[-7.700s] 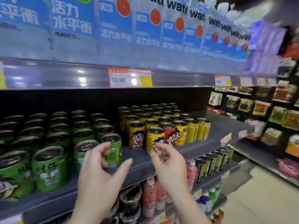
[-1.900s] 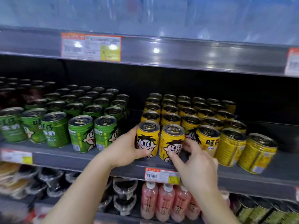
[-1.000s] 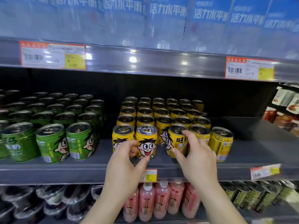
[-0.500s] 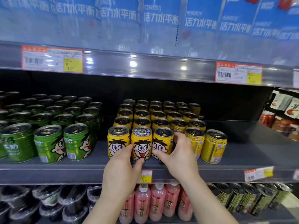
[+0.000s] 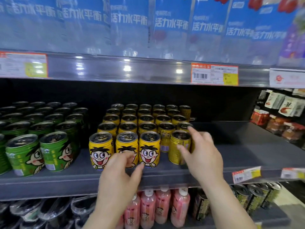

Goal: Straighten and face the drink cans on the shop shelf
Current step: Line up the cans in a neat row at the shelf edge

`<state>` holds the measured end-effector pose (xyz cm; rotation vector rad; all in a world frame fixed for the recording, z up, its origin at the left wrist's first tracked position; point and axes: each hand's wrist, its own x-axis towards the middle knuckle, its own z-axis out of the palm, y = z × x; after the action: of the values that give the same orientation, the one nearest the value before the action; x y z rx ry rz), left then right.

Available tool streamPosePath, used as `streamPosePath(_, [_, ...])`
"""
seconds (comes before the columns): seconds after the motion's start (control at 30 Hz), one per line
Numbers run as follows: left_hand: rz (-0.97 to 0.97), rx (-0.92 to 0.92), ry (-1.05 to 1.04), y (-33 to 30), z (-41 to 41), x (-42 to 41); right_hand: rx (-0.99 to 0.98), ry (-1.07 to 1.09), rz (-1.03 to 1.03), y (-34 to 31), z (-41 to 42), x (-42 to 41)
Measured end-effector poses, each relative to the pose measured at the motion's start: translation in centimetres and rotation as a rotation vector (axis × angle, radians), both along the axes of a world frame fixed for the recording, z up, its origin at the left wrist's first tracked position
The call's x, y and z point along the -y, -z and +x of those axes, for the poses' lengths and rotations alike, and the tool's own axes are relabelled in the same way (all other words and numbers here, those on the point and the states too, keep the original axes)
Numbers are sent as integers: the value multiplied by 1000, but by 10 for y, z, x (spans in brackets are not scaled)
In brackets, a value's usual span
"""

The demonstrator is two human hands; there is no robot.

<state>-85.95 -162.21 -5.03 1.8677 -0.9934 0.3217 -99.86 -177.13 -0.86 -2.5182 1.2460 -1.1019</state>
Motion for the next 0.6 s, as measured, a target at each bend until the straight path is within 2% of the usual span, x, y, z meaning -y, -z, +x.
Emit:
streamPosePath(0.07, [17,-16,79,3,-13,11,-113,-13,6,4,2,2])
streamPosePath(0.17, [42,-31,124,8,-21,21,-28,-81,46,5,2,6])
streamPosePath(0.27, [32,-37,117,9,-20,25,89,-209,175,-3,0,16])
streamPosePath(0.33, [20,-30,114,9,-20,27,56,-255,248,-7,2,17])
streamPosePath(0.47, [29,-23,104,9,-20,30,-70,-123,195,3,18,6])
streamPosePath(0.6, [27,-42,76,7,-18,33,-4,-148,172,12,14,9])
